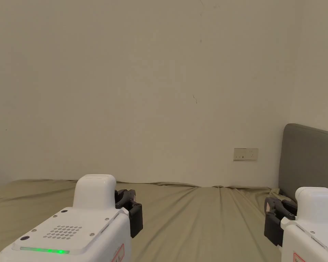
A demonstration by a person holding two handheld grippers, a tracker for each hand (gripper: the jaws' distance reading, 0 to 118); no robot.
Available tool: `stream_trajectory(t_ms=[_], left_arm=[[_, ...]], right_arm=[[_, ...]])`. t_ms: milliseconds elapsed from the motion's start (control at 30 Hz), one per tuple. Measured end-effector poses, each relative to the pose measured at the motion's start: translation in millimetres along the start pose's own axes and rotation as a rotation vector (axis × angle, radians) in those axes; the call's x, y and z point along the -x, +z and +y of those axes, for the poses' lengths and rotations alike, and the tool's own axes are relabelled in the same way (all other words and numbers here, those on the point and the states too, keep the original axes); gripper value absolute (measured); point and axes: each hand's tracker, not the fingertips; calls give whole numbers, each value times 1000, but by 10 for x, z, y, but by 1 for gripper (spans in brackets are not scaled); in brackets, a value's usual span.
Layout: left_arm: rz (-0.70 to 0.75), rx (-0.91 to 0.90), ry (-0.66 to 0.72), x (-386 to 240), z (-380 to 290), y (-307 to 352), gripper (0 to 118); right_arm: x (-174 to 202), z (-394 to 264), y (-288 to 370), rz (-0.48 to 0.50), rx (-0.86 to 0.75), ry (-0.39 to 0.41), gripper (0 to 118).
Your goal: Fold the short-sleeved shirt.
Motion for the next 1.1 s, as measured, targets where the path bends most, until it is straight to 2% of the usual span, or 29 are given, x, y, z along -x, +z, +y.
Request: stream_trajectory(t_ms=[133, 167, 233, 333, 467, 500, 533, 600, 700, 767, 867, 1033, 1100], left_arm=[[80, 14, 63, 328, -4, 100, 9], [120, 7, 62, 458, -18, 194, 9], [245, 3, 27, 759, -40, 429, 9], [483, 35, 19, 1313, -64, 881, 9], [723, 59, 69, 1965, -129, 1570, 9], [766, 72, 58, 2039, -125, 1688, 9], [793, 91, 45, 2108, -148, 1753, 9], [810, 131, 36, 2223, -210, 1773, 9], [713, 188, 67, 2373, -349, 1524, 9], [647, 229, 95, 2468, -486, 1243, 9], [535, 348, 136, 2688, -828, 581, 9], [359, 648, 199, 2941, -1864, -620, 9], [338, 760, 229, 2989, -2308, -983, 9]], right_arm=[[148, -39, -131, -27, -2, 31, 3], [279, -57, -214, 4, 7, 57, 3], [613, -99, -400, 125, 34, 78, 3], [1372, -148, -618, 342, 46, 40, 3], [2503, -271, -624, 703, 92, -3, 3], [2743, -323, -586, 796, 115, 1, 3], [2910, -374, -550, 849, 132, 35, 3], [3167, -499, -474, 829, 142, 78, 3], [3211, -642, -561, 846, 185, 70, 3], [3164, -731, -663, 820, 227, 78, 3], [3023, -899, -803, 752, 269, 139, 3], [2713, -1266, -981, 654, 387, 171, 3], [2538, -1424, -1010, 626, 440, 177, 3]])
